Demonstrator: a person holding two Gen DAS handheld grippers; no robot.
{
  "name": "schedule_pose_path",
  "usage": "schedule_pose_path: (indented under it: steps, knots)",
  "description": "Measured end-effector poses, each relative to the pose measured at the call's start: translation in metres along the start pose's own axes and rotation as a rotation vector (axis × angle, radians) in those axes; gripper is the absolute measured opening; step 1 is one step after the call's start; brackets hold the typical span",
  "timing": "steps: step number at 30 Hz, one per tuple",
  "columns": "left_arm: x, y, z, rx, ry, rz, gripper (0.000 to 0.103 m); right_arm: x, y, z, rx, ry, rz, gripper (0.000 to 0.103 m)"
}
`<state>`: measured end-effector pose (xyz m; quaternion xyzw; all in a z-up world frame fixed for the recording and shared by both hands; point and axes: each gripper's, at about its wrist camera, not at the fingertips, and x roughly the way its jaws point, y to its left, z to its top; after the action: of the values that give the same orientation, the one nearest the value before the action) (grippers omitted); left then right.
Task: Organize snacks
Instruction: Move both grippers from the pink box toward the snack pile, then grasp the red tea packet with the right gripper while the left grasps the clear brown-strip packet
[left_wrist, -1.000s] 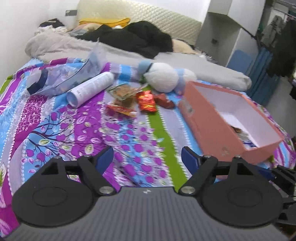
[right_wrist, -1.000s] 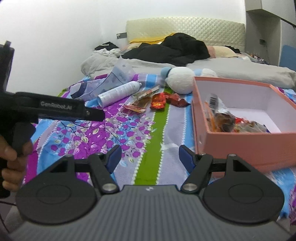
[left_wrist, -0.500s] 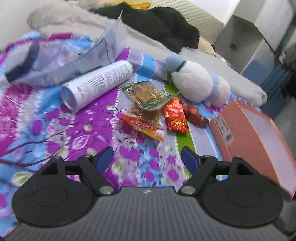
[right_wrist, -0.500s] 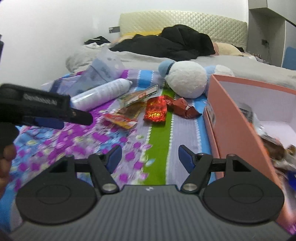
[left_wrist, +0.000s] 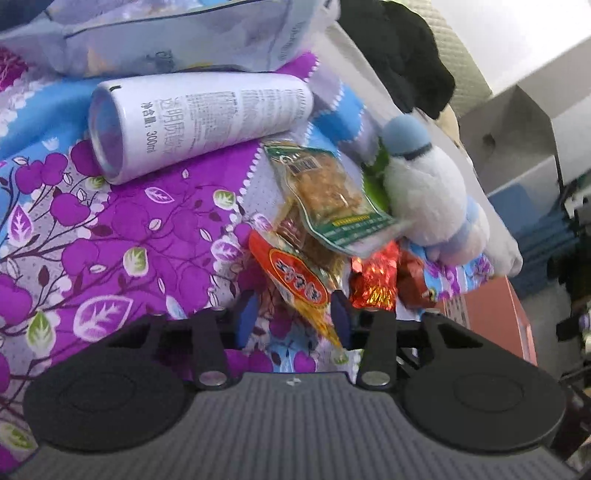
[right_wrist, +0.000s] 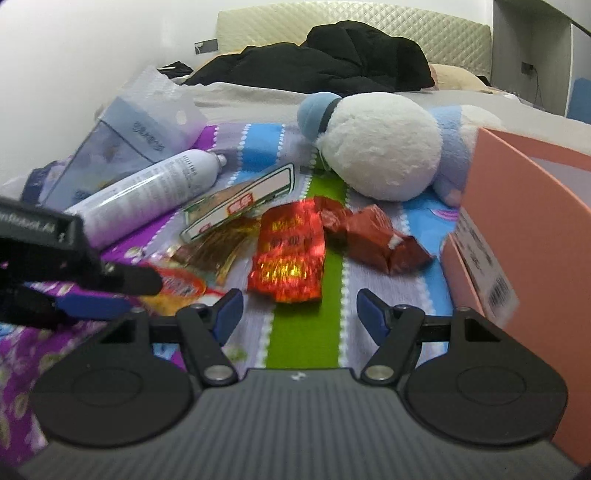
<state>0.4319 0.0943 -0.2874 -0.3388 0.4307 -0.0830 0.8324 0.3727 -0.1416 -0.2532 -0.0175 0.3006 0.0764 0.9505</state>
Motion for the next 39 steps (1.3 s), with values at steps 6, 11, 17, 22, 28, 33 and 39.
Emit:
schedule_pose_path:
  steps: [6,11,17,22,28,33,39]
  knots:
    - [0.011,0.008,0.006,-0.052,-0.001,-0.009,0.011,0.021,0.005,0.009,-0.007,0.014,0.012,0.07]
    - [0.009,0.01,0.003,-0.062,-0.017,-0.023,0.005,0.027,0.007,0.01,-0.011,0.016,0.024,0.06]
    - [-0.005,0.009,-0.005,-0.062,-0.047,-0.044,0.004,0.023,0.007,0.011,-0.023,0.013,0.014,0.054]
    - [-0.025,0.008,-0.022,-0.071,-0.062,-0.051,0.004,0.004,0.008,0.003,-0.043,0.014,0.01,0.054]
    - [-0.057,0.004,-0.054,-0.062,-0.068,-0.045,0.003,-0.03,0.008,-0.015,-0.067,0.031,-0.002,0.054]
    - [-0.089,0.006,-0.086,-0.074,-0.069,-0.036,0.003,-0.065,0.005,-0.035,-0.062,0.058,-0.012,0.054]
    - [-0.125,0.008,-0.124,-0.063,-0.061,-0.014,0.003,-0.106,0.005,-0.061,-0.056,0.096,0.003,0.054]
